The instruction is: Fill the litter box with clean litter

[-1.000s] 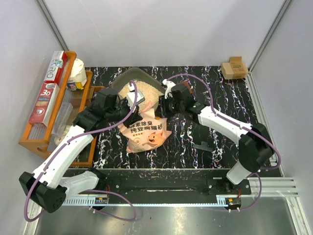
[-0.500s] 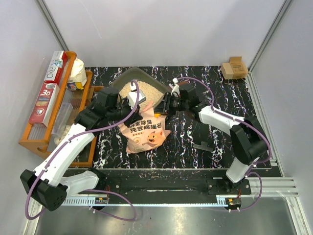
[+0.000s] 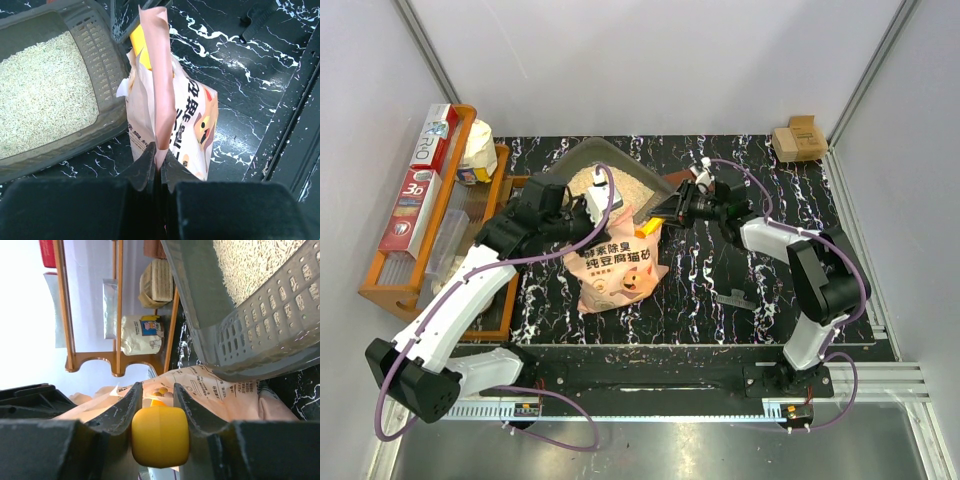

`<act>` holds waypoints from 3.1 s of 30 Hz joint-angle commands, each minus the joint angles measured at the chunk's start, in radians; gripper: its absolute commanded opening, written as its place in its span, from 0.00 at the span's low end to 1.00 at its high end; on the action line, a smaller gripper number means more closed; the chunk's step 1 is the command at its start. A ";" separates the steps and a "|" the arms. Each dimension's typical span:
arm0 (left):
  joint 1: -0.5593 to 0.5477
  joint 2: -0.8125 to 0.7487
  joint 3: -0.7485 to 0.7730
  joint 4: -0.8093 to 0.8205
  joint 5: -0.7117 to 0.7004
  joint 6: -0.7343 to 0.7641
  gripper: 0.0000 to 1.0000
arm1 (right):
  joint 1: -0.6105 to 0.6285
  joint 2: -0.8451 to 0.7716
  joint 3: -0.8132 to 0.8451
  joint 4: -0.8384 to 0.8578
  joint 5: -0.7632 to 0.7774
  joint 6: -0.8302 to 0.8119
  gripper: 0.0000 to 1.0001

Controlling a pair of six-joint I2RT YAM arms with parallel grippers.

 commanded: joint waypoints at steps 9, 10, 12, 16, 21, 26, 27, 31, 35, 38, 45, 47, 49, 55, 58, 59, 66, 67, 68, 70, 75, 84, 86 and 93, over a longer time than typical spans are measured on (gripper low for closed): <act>-0.001 0.012 0.070 0.046 -0.005 0.047 0.00 | -0.117 -0.026 -0.007 0.144 -0.050 0.150 0.00; -0.001 0.011 0.072 0.043 -0.007 0.053 0.00 | -0.118 -0.027 -0.007 0.147 -0.052 0.158 0.00; -0.001 0.009 0.075 0.037 -0.010 0.059 0.00 | -0.129 -0.026 -0.004 0.148 -0.055 0.170 0.00; -0.001 0.004 0.076 0.021 -0.023 0.080 0.00 | -0.143 -0.015 0.019 0.148 -0.078 0.193 0.00; -0.001 -0.003 0.078 -0.005 -0.030 0.109 0.00 | -0.166 -0.018 0.027 0.153 -0.118 0.222 0.00; -0.001 -0.020 0.064 -0.020 -0.031 0.131 0.00 | -0.187 -0.027 0.022 0.180 -0.153 0.265 0.00; -0.001 -0.019 0.063 -0.025 -0.030 0.134 0.00 | -0.189 -0.027 0.019 0.194 -0.156 0.276 0.00; -0.001 -0.014 0.066 -0.042 -0.028 0.148 0.00 | -0.198 -0.017 0.021 0.223 -0.187 0.327 0.00; -0.001 -0.008 0.073 -0.046 -0.031 0.154 0.00 | -0.207 -0.020 0.029 0.220 -0.201 0.330 0.00; 0.001 -0.005 0.079 -0.048 -0.037 0.156 0.00 | -0.218 -0.033 0.029 0.217 -0.217 0.324 0.00; -0.001 -0.011 0.089 -0.068 -0.051 0.172 0.00 | -0.249 -0.033 0.004 0.262 -0.287 0.360 0.00; 0.001 -0.011 0.093 -0.075 -0.057 0.176 0.00 | -0.250 -0.029 -0.002 0.274 -0.284 0.370 0.00; 0.001 -0.009 0.099 -0.086 -0.056 0.183 0.00 | -0.255 -0.021 -0.008 0.288 -0.282 0.385 0.00; -0.001 -0.023 0.098 -0.109 -0.040 0.194 0.00 | -0.276 -0.024 0.067 0.250 -0.285 0.362 0.00; -0.001 -0.034 0.093 -0.115 -0.014 0.191 0.00 | -0.276 -0.015 0.143 0.181 -0.293 0.324 0.00; -0.001 -0.034 0.090 -0.115 -0.013 0.188 0.00 | -0.278 -0.009 0.160 0.144 -0.294 0.313 0.00; -0.001 -0.048 0.061 -0.112 -0.014 0.228 0.00 | -0.278 0.095 0.387 -0.074 -0.245 0.175 0.00; -0.002 -0.052 0.061 -0.117 -0.016 0.234 0.00 | -0.278 0.114 0.421 -0.100 -0.221 0.140 0.00; -0.002 -0.054 0.059 -0.121 -0.019 0.240 0.00 | -0.279 0.132 0.459 -0.173 -0.202 0.118 0.00; -0.002 -0.063 0.056 -0.137 -0.020 0.251 0.00 | -0.276 0.184 0.586 -0.278 -0.143 0.058 0.00; -0.002 -0.091 0.035 -0.137 -0.019 0.255 0.00 | -0.266 0.256 0.790 -0.435 0.011 -0.074 0.00; -0.001 -0.118 0.012 -0.095 -0.022 0.246 0.00 | -0.169 0.341 0.946 -0.660 0.241 -0.326 0.00; -0.002 -0.132 0.000 -0.080 -0.022 0.238 0.00 | -0.146 0.361 1.002 -0.700 0.308 -0.347 0.00; 0.001 -0.180 -0.048 -0.054 0.004 0.222 0.01 | -0.059 0.517 1.268 -0.787 0.454 -0.494 0.00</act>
